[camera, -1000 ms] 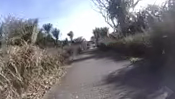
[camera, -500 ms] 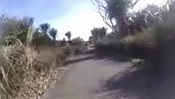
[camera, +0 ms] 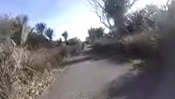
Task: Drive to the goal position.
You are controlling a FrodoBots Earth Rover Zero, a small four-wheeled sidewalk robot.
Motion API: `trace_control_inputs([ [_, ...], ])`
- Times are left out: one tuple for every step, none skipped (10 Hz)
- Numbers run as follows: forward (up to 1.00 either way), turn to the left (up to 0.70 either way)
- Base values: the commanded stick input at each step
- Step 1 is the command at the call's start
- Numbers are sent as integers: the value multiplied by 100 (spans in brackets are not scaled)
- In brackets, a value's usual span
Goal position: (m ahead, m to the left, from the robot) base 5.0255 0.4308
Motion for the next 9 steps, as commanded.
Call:
trace_control_inputs([
  [45, 0],
  [45, 0],
  [45, 0],
  [45, 0],
  [45, 0],
  [45, 0],
  [45, 0],
  [45, 0],
  [45, 0],
])
